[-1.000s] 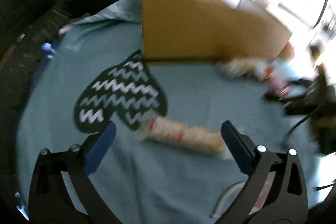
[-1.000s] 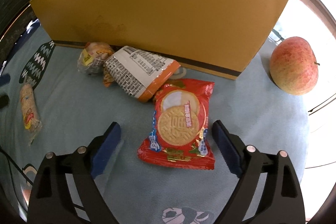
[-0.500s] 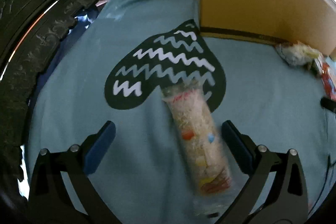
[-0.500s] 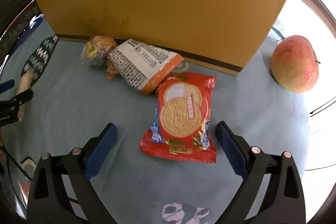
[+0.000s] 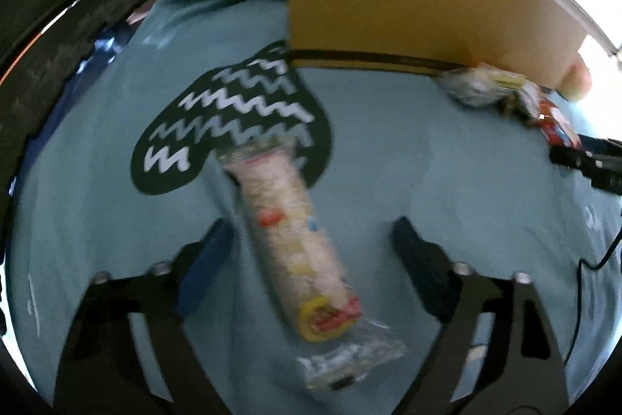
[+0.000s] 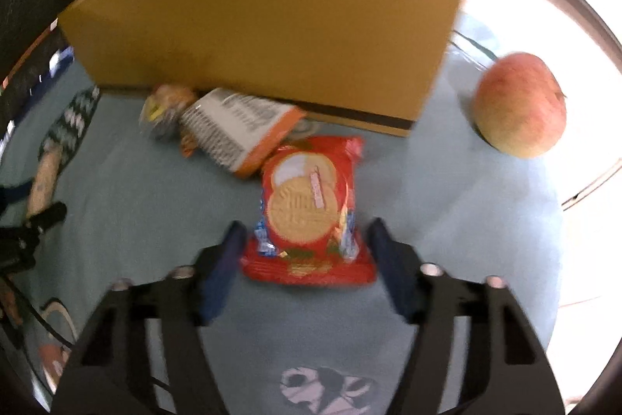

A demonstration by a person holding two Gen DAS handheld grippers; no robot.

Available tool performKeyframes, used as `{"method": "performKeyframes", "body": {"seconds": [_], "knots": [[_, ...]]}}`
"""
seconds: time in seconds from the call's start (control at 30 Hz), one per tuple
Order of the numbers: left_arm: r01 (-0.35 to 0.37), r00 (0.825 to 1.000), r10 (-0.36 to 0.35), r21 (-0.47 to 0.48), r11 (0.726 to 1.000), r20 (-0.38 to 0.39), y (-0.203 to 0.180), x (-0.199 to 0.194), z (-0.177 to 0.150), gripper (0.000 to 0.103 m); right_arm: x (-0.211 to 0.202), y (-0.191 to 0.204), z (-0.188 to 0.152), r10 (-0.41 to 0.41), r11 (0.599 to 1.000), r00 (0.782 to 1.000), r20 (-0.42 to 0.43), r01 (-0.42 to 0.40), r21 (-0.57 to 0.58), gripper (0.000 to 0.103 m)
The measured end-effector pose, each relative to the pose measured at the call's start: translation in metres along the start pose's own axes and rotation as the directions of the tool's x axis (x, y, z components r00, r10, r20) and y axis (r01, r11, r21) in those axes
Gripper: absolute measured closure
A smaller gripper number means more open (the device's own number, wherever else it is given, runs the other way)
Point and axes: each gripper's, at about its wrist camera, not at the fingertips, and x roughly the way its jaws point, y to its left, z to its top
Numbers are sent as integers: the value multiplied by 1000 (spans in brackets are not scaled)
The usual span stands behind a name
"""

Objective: Organize snacks
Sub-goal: 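Grasp the long rice-cracker stick with left tool while right tool grasps red biscuit pack, then carry both snacks over the yellow box and open both tools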

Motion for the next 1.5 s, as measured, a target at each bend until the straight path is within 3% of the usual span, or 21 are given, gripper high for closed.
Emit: {"method": "performKeyframes", "body": {"seconds": [0.13,0.2,0.3,0.37,0.5,0.53,0.57,0.6,0.63,0.73,0.77,0.8,0.83,0.87,0.93,0.97,1.2,1.5], "knots": [[8,1000,-8,12,1000,8,-7,-5,-2,31,-2,8,-8,-32,999,999,-1,32,-44,40],[7,1000,-7,8,1000,13,-7,-6,-3,36,-5,9,-9,-28,999,1000,-1,28,-29,51],[3,1000,-3,-3,1000,21,-3,-7,-5,44,-6,9,-11,-19,1000,1000,-8,19,-5,51],[-2,1000,2,-11,1000,21,2,-6,-3,55,-6,9,-13,-13,1000,1000,-14,13,-4,51],[-15,1000,15,-10,1000,12,5,-9,-6,58,-19,3,-3,20,1000,999,-31,-20,5,50],[-25,1000,25,-10,1000,13,4,-9,-7,53,-21,1,2,7,1000,1000,-22,-7,10,45],[-48,999,48,-15,999,16,5,-9,-9,34,-21,2,6,-17,1000,1000,-15,17,15,40],[-68,998,69,-26,997,15,6,-7,-10,24,-21,0,10,-45,999,999,-13,45,22,30],[-96,995,97,-50,994,14,9,-6,-12,10,-16,2,16,-57,998,998,-14,57,33,30],[-88,996,90,-107,990,11,18,-3,-15,2,2,3,25,-28,996,997,-69,33,79,28],[-88,996,90,-104,991,10,18,-3,-15,2,4,7,26,-53,997,996,-68,57,56,31],[-79,997,80,-98,992,10,18,-3,-15,4,6,16,25,-101,995,992,-74,102,-1,38],[-54,998,56,-82,995,16,17,-5,-14,14,4,18,25,-89,996,994,-65,88,-14,59],[-39,999,41,-57,998,28,14,-8,-14,38,2,19,26,-82,997,995,-65,81,-19,58],[-1,999,1,4,1000,40,4,-14,-14,67,-2,15,23,-59,998,996,-66,59,5,58],[8,999,-8,-3,1000,35,3,-16,-13,73,-4,14,21,-46,999,997,-67,47,12,58],[84,996,-81,-64,994,40,10,-29,-14,74,-35,-1,4,-5,1000,999,-37,6,24,58],[133,984,-134,15,991,119,-7,-65,-3,74,-90,2,-22,3,999,999,38,-5,35,58]]}}
